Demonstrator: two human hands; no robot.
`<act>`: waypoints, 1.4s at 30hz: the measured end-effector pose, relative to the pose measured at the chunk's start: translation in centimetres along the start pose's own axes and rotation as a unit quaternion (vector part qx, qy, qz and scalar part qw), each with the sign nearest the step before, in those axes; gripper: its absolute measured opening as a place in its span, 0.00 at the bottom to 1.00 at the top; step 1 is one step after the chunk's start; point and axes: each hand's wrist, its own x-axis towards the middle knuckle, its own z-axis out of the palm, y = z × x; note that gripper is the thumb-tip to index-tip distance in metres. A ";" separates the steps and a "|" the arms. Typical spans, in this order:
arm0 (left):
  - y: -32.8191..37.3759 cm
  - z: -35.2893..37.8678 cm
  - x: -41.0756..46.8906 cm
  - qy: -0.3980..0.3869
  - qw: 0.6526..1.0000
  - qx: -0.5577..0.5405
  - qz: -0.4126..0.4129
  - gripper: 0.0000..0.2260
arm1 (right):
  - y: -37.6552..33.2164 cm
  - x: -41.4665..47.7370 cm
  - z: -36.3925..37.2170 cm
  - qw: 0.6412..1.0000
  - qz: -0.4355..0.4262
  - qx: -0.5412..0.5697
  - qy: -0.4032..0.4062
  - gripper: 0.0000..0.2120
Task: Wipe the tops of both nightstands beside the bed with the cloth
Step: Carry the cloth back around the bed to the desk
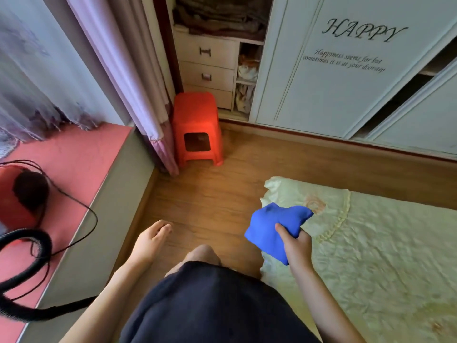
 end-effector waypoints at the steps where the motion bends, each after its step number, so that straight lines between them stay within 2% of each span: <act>1: 0.8 0.0 1.6 0.002 1.000 -0.007 -0.007 0.09 | -1.0 1.7 0.6 1.000 0.000 -0.003 -0.004 0.06; 5: 3.6 0.2 9.1 -0.010 1.000 -0.008 -0.012 0.09 | -4.4 8.7 3.4 1.000 0.013 -0.006 -0.006 0.05; 9: 8.2 -0.7 18.6 -0.026 0.999 0.016 0.012 0.08 | -7.9 15.3 5.9 0.999 0.020 -0.003 0.029 0.05; 15: 20.3 -1.5 31.6 -0.102 0.992 0.008 0.070 0.07 | -14.2 23.1 7.3 0.994 0.042 0.009 0.102 0.04; 18: 26.9 -0.5 37.0 -0.142 0.985 -0.008 0.099 0.11 | -17.1 26.5 7.0 0.988 0.051 0.010 0.147 0.07; 21: 32.1 1.6 41.7 -0.182 0.977 0.001 0.113 0.13 | -18.5 29.6 6.0 0.983 0.071 -0.019 0.169 0.13; 26: 37.4 6.6 48.9 -0.225 0.965 0.044 0.126 0.07 | -19.9 35.6 4.5 0.974 0.110 -0.014 0.199 0.15; 31: 43.7 11.3 55.1 -0.239 0.962 0.060 0.122 0.07 | -23.3 44.0 2.1 0.963 0.128 0.046 0.231 0.10; 34: 48.6 13.7 58.5 -0.257 0.952 0.080 0.143 0.06 | -26.5 48.9 0.1 0.961 0.111 0.052 0.247 0.13; 37: 53.9 16.5 61.4 -0.259 0.951 0.082 0.150 0.08 | -29.9 53.6 -2.9 0.953 0.105 0.097 0.265 0.12; 39: 57.2 18.4 63.0 -0.267 0.945 0.101 0.159 0.09 | -31.5 56.3 -5.2 0.947 0.107 0.118 0.278 0.16; 42: 61.7 21.9 65.3 -0.302 0.930 0.124 0.171 0.10 | -33.2 59.9 -8.4 0.929 0.107 0.168 0.312 0.15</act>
